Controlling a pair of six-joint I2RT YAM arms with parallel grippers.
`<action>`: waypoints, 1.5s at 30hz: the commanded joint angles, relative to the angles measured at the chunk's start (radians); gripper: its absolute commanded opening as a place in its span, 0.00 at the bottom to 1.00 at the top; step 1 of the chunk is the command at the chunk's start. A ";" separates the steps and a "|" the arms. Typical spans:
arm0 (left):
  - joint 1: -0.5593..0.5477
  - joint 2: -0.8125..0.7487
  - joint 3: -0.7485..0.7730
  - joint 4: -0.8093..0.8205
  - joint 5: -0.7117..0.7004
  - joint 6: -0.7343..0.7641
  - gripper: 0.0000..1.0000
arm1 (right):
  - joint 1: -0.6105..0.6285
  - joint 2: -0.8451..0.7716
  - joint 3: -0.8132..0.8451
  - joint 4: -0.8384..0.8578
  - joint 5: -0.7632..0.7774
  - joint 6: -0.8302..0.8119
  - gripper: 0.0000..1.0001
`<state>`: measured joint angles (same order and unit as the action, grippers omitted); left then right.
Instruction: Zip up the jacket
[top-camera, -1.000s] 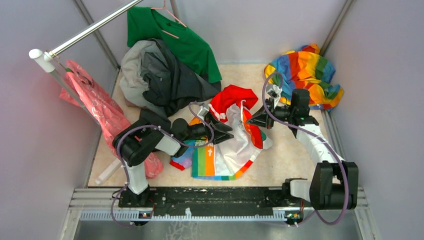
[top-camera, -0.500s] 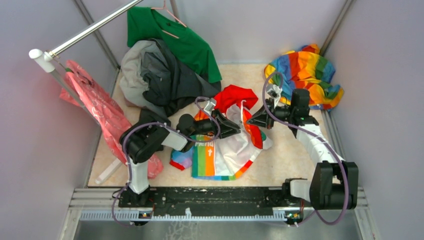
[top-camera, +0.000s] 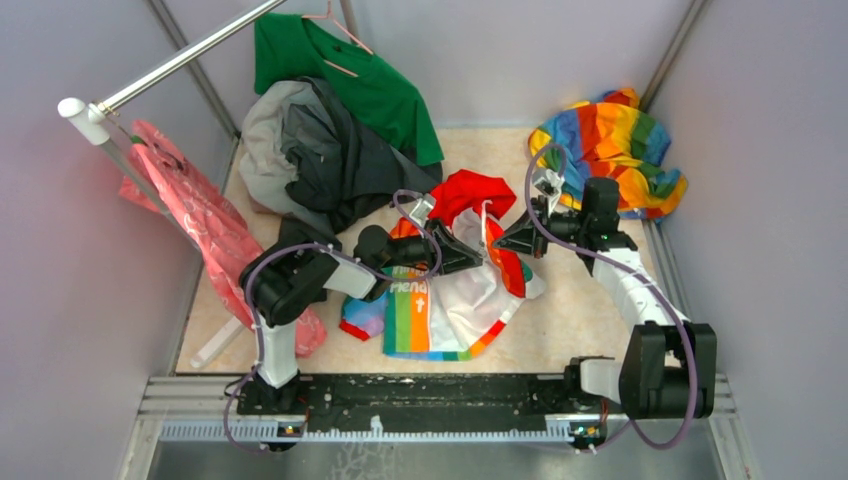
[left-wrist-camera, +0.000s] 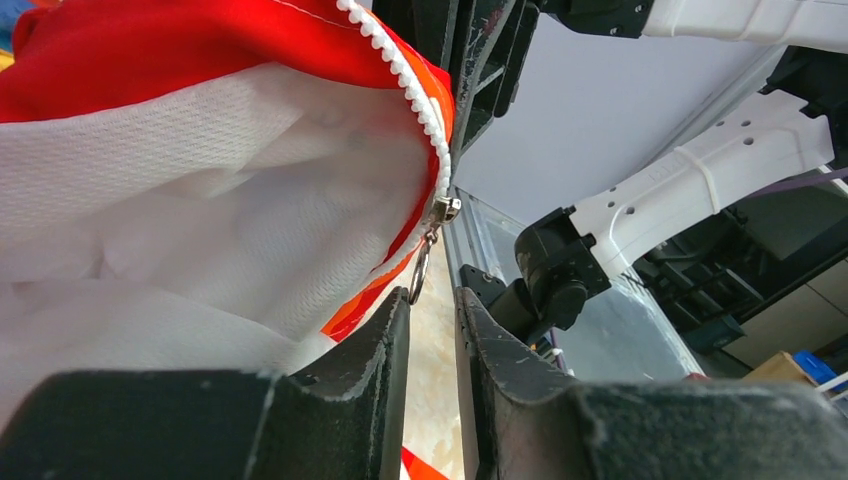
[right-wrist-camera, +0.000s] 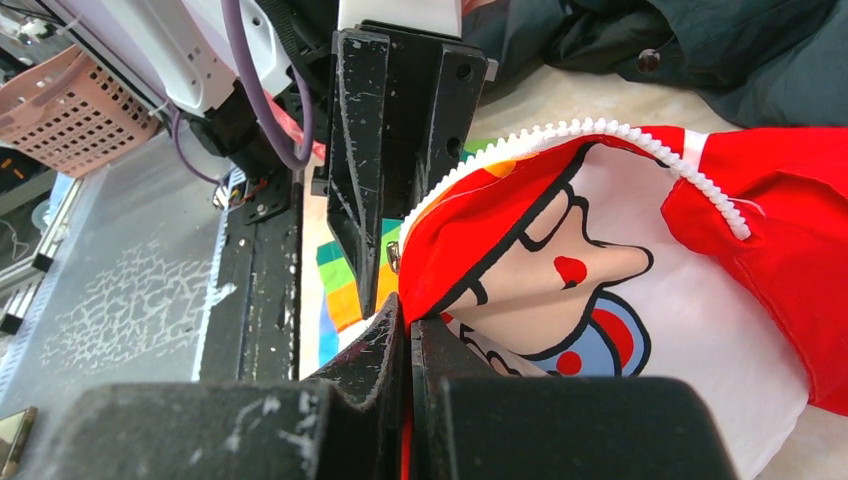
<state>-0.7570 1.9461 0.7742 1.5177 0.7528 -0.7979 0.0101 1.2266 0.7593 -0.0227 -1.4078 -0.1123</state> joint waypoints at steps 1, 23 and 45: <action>-0.002 -0.006 0.017 0.206 0.029 -0.023 0.28 | -0.006 0.001 0.012 0.029 -0.021 -0.019 0.00; -0.028 -0.004 0.077 0.084 0.002 0.002 0.26 | -0.006 0.005 0.006 -0.018 -0.004 -0.071 0.00; -0.030 0.004 0.061 -0.079 0.069 0.090 0.00 | -0.006 0.008 -0.015 -0.018 0.053 -0.076 0.38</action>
<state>-0.7834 1.9461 0.8383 1.4647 0.7792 -0.7471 0.0101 1.2339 0.7586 -0.0776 -1.3525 -0.1986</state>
